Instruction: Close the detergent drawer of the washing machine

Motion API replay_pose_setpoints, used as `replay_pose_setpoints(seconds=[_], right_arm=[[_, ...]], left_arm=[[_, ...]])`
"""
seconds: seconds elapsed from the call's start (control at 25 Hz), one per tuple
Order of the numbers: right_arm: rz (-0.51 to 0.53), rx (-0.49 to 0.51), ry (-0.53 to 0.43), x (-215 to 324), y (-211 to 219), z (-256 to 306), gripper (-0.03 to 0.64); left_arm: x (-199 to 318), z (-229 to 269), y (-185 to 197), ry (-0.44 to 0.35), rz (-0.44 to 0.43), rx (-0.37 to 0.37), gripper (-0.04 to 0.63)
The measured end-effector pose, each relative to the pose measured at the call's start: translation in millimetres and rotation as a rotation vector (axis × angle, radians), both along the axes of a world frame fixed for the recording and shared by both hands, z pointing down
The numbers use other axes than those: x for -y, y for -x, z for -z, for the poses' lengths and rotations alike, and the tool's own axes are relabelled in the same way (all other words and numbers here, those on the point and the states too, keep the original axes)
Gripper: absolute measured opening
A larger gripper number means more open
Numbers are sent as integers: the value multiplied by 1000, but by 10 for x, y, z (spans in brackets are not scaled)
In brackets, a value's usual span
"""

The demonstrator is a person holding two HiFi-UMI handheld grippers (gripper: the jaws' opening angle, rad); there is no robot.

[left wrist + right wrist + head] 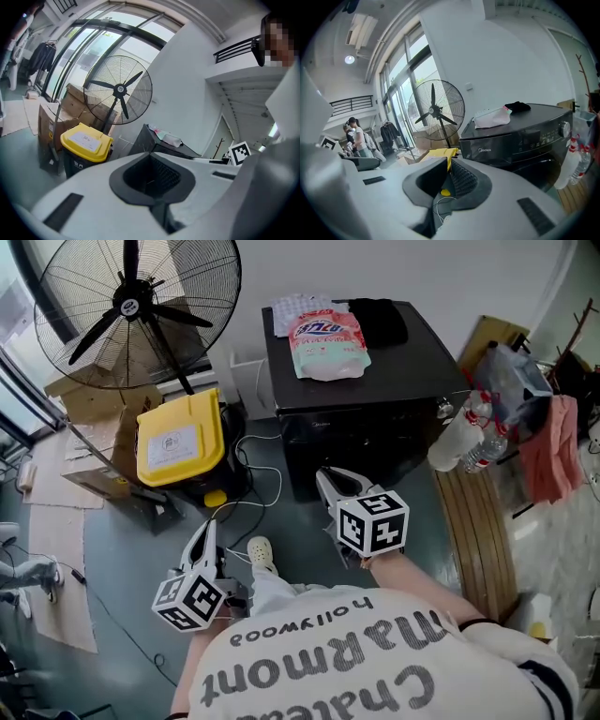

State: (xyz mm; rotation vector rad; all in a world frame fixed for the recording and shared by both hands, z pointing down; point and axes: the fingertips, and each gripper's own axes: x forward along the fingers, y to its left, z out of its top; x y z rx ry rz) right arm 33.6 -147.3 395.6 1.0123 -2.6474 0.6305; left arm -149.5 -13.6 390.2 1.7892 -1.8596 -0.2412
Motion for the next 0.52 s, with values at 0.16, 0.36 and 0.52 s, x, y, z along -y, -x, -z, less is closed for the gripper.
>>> replay_pose_setpoints(seconds=[0.16, 0.36, 0.52], right_arm=[[3, -1, -2, -12, -2, 6, 46], [7, -5, -1, -28, 5, -1, 46], [9, -4, -1, -16, 4, -12, 44]], left_arm=[[-25, 10, -1, -2, 5, 1, 8], [-47, 14, -6, -1, 6, 1, 8], [-37, 19, 4, -4, 10, 2, 8]])
